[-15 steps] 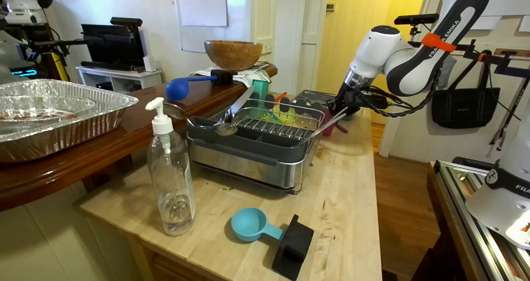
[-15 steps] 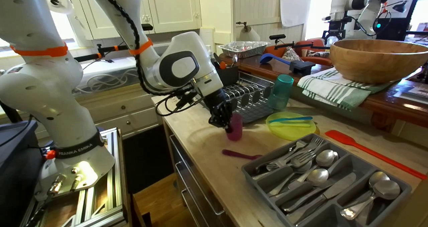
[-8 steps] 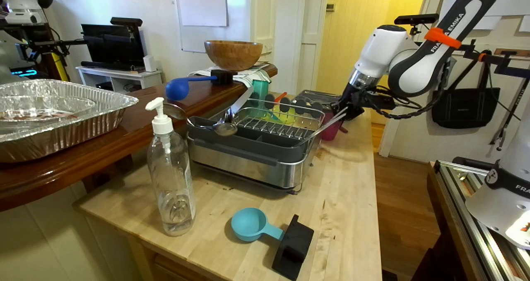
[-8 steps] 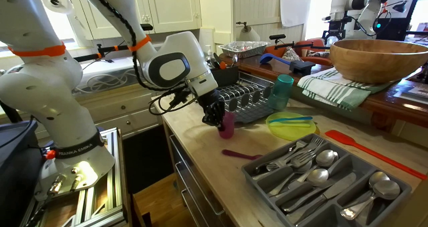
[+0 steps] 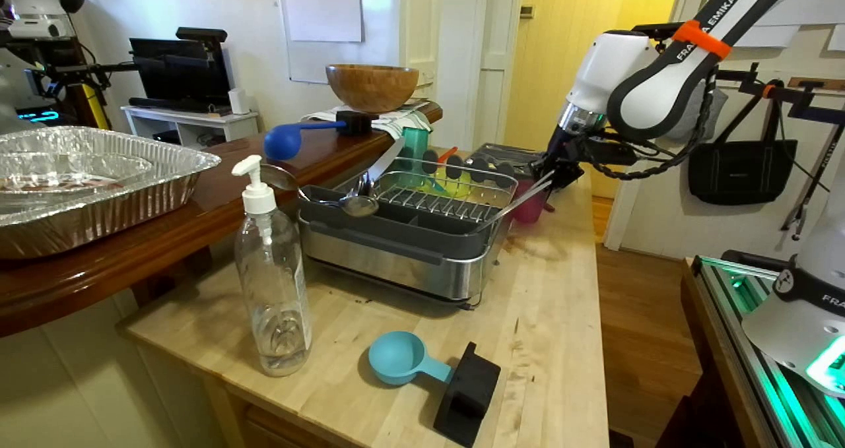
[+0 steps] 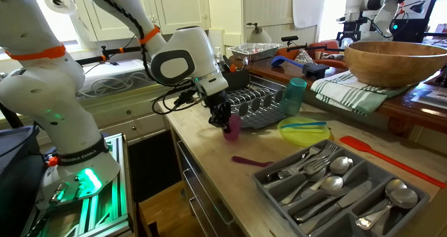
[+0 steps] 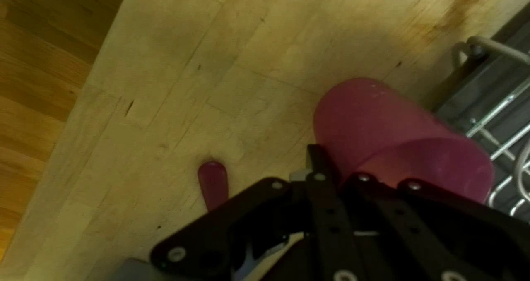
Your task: Remove the purple cup from the dying rack and put it on the table
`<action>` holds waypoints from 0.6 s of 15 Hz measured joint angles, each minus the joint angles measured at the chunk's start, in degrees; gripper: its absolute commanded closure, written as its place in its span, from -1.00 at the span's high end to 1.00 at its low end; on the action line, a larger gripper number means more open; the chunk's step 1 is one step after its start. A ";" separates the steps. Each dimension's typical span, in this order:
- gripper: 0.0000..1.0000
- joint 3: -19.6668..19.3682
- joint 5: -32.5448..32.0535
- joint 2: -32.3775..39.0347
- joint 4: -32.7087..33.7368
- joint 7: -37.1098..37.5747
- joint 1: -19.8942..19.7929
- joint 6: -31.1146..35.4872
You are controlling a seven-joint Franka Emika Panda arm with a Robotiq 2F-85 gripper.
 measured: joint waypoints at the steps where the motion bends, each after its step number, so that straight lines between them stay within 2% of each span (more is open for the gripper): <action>1: -0.97 0.04 0.69 -0.89 -0.05 -1.47 -0.13 -1.63; 5: -0.97 0.43 0.75 -4.12 -0.08 -5.52 -1.86 -7.66; 9: -0.97 0.72 0.78 -5.18 -0.11 -9.27 -3.65 -8.72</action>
